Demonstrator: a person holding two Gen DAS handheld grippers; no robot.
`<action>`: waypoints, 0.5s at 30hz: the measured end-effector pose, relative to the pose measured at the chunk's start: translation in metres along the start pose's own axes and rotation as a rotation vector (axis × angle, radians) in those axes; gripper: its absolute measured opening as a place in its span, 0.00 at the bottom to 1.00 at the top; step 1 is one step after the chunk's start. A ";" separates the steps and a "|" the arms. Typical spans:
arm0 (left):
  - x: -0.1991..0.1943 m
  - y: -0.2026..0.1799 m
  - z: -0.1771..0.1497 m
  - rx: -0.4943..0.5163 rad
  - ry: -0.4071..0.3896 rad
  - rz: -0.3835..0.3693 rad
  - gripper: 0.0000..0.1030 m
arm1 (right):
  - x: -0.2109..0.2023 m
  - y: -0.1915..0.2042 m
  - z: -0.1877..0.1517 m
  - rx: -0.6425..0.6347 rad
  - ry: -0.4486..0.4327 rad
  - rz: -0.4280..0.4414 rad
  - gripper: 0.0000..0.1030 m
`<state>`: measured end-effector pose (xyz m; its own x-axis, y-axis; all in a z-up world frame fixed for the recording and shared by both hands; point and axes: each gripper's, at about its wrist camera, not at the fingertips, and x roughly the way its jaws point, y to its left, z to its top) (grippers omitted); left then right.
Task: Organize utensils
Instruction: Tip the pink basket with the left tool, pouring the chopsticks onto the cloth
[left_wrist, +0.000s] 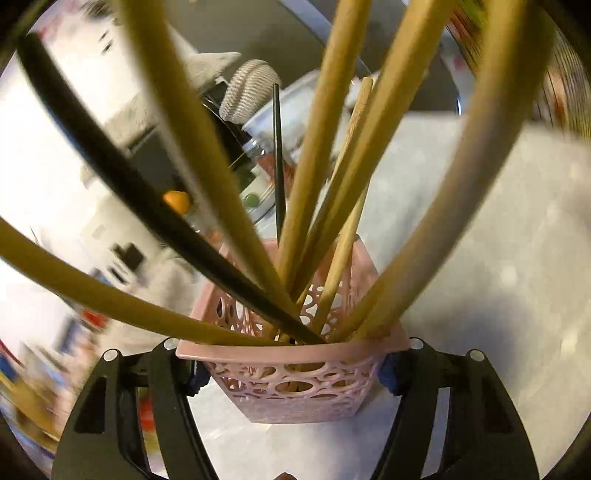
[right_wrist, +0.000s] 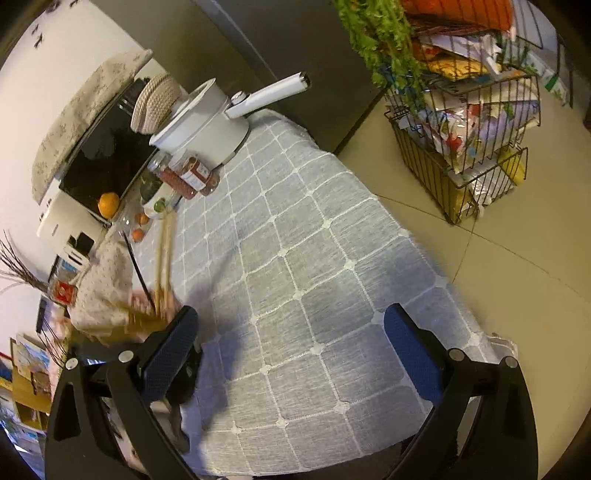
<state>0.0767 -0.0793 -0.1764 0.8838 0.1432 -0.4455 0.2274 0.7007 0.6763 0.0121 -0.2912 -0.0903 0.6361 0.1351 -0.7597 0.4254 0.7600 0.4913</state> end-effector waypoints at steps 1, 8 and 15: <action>-0.003 -0.007 -0.002 0.068 0.026 0.043 0.63 | -0.001 -0.002 0.000 0.005 -0.003 0.000 0.95; -0.007 -0.032 0.001 0.397 0.213 0.183 0.63 | -0.005 -0.016 0.005 0.055 -0.007 0.002 0.95; -0.010 -0.054 -0.036 0.683 0.208 0.282 0.63 | -0.009 -0.023 0.007 0.062 0.002 0.035 0.95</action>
<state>0.0403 -0.0933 -0.2296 0.8660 0.4286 -0.2576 0.2665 0.0403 0.9630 0.0007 -0.3140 -0.0917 0.6501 0.1616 -0.7425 0.4421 0.7143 0.5426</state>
